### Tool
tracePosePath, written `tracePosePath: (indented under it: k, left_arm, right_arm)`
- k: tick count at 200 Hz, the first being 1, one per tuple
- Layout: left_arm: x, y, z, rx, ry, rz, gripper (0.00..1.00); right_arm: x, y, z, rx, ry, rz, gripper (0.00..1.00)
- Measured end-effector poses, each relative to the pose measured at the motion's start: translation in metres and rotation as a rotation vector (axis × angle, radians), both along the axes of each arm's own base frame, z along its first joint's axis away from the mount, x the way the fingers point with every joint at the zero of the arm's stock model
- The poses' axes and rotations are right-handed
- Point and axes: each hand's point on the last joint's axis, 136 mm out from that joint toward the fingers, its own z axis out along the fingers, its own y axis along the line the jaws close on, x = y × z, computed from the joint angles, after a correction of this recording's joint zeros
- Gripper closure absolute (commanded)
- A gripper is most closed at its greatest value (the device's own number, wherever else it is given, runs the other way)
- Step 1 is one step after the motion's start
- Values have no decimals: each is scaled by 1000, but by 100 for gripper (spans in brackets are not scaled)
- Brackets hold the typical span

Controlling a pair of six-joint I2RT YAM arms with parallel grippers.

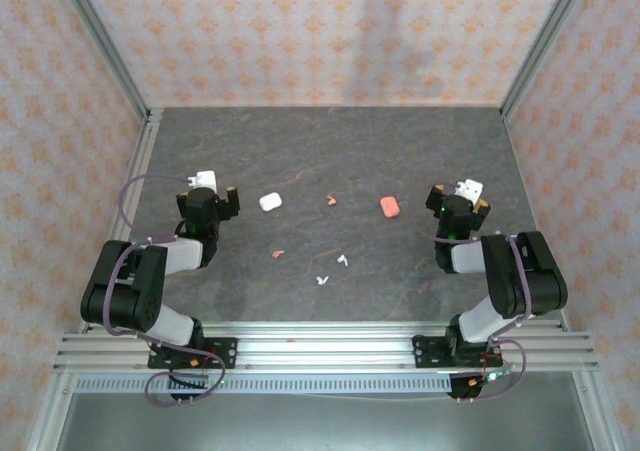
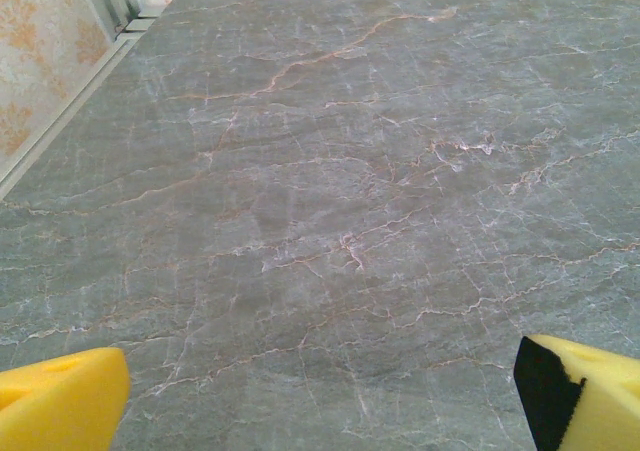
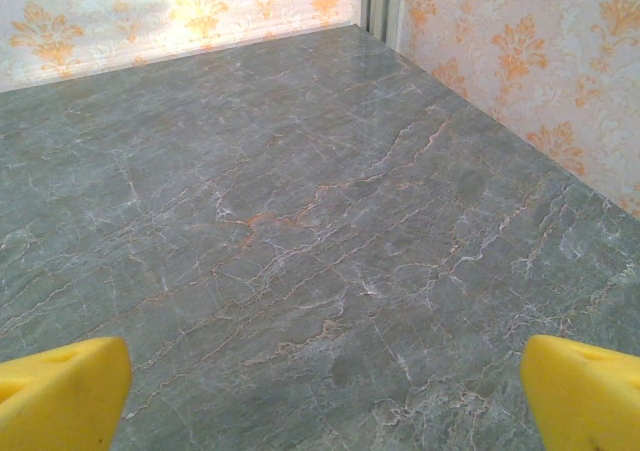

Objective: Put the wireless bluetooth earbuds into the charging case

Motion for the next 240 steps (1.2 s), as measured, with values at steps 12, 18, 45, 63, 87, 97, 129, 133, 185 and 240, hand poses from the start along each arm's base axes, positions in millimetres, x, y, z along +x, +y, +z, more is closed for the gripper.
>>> tracePosePath:
  k: [12,18,45,63,87,97,129,133,185,240]
  left_arm:
    - [0,0,0,0,0,0,0]
    - [0,0,0,0,0,0,0]
    - [0,0,0,0,0,0,0]
    - [0,0,0,0,0,0,0]
    - [0,0,0,0,0,0,0]
    - [0,0,0,0,0,0,0]
    - [0,0,0,0,0,0,0]
    - [0,0,0,0,0,0,0]
    - [0,0,0,-1,0,-1,0]
    - [25,-1,27,-6,74,6,0]
  right_arm:
    - [0,0,0,0,0,0,1]
    - [0,0,0,0,0,0,1]
    - [0,0,0,0,0,0,1]
    - [0,0,0,0,0,0,1]
    - [0,0,0,0,0,0,1]
    - [0,0,0,0,0,0,1]
    - [0,0,0,0,0,0,1]
    - [0,0,0,0,0,0,1]
    - [0,0,0,0,0,0,1]
    - [-1,2,5,4,-11,10,1]
